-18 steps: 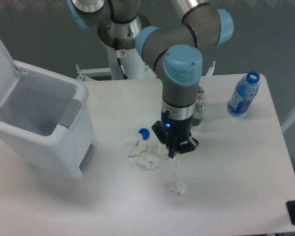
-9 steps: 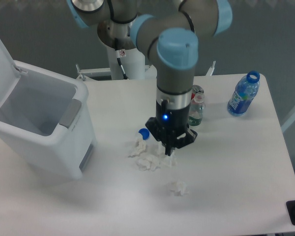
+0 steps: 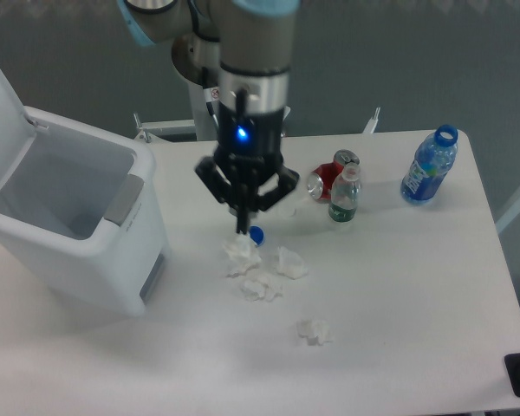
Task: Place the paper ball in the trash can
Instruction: 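Lift the paper ball and carry it over the white trash bin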
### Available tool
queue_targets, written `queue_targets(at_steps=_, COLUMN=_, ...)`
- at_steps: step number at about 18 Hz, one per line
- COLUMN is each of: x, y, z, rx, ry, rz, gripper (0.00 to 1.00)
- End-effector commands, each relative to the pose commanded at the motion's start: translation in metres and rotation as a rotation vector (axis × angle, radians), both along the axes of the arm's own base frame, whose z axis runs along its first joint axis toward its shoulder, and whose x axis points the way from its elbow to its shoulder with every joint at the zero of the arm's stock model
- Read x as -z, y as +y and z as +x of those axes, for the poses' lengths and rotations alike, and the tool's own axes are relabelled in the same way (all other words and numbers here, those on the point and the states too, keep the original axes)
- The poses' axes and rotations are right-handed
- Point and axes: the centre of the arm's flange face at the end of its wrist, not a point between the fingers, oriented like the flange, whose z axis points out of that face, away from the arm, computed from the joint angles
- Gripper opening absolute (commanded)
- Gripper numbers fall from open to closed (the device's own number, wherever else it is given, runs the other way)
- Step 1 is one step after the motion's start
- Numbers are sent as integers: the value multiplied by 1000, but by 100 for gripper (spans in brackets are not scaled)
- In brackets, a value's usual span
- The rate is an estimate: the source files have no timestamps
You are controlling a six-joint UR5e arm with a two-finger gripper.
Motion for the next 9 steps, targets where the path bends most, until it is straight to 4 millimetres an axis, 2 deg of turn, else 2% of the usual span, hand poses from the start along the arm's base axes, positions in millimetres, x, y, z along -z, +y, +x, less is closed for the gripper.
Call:
queue_targets(at_steps=4, x=-33, y=-2, z=51, rx=35, ry=-8, rz=70, gripper=0)
queue_targets(at_steps=9, x=-46, y=6, z=110, rx=121, ry=-18, rz=92, gripper=0)
